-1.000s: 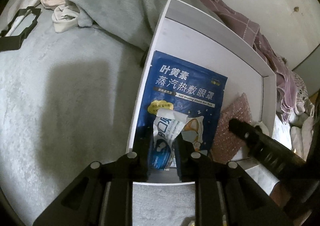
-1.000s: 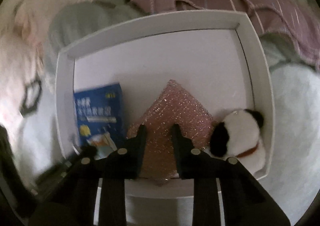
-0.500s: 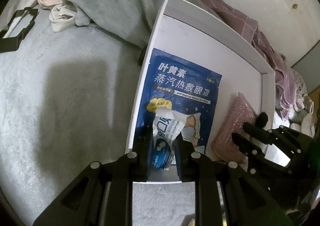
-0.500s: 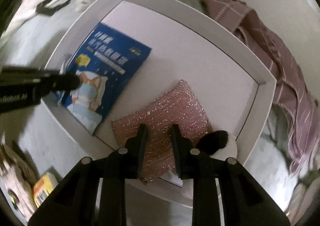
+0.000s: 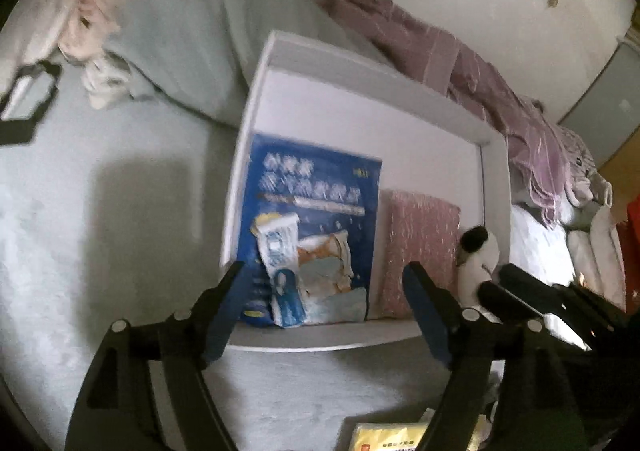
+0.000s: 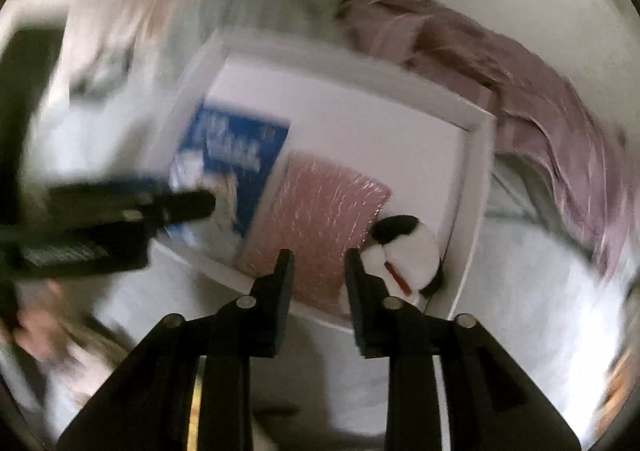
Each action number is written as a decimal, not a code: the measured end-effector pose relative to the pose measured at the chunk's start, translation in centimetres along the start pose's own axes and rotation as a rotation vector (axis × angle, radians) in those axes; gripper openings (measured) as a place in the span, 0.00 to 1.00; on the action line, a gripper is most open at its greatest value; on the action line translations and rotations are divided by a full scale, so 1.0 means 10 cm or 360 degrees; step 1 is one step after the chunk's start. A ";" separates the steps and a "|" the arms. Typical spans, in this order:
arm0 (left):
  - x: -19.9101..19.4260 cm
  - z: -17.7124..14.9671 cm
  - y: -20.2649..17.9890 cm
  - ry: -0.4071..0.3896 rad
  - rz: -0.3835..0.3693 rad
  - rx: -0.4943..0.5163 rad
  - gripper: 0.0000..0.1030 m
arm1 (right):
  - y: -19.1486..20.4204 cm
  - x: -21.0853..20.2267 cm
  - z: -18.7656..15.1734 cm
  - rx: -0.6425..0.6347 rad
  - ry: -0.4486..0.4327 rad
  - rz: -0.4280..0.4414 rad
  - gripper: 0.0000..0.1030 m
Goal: Organize soft objects
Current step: 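Withdraw both grippers from the tray toward the remaining items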
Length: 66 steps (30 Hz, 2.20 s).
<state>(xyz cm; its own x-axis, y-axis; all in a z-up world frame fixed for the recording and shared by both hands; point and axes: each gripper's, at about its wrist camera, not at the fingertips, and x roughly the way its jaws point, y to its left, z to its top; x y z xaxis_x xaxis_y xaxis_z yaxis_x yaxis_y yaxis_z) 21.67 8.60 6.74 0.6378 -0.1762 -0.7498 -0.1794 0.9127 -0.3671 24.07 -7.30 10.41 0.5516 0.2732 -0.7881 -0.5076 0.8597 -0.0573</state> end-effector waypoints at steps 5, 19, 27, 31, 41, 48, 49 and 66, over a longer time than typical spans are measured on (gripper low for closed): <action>-0.25 0.07 0.04 0.0051 0.0159 0.0008 0.78 | -0.17 -0.12 -0.01 0.0511 -0.0193 0.0141 0.52; -0.29 0.07 0.31 0.0133 0.0307 -0.0089 0.79 | -0.04 0.53 -0.05 0.0503 0.0048 -0.0102 0.30; -0.34 0.03 0.09 0.0166 0.0371 0.0008 0.79 | -0.54 -0.10 -0.43 0.0852 0.0002 0.0249 0.45; -0.42 -0.05 -0.21 0.0207 0.0395 0.0139 0.79 | -0.57 -0.31 -0.52 0.0824 0.0094 0.0177 0.47; -0.59 -0.35 -0.85 0.0231 0.0424 0.0445 0.79 | -0.56 -0.60 -0.78 0.0873 0.0412 0.0331 0.48; -0.74 -0.39 -1.03 0.0185 0.0291 0.0495 0.79 | -0.67 -0.88 -0.82 0.0876 0.0380 -0.0061 0.48; -0.78 -0.40 -1.05 0.0173 0.0277 0.0500 0.79 | -0.67 -0.92 -0.82 0.0868 0.0363 -0.0094 0.48; -0.71 -0.44 -1.06 0.0233 0.0116 0.0467 0.79 | -1.06 -0.78 -1.17 0.1442 0.0473 -0.0095 0.49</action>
<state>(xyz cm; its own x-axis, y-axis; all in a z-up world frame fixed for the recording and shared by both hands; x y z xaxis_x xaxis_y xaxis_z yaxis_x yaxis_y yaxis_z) 15.80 -1.48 13.54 0.5133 -0.1384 -0.8470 0.0167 0.9883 -0.1513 17.43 -23.57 10.02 0.3063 0.2046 -0.9297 0.2900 0.9101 0.2959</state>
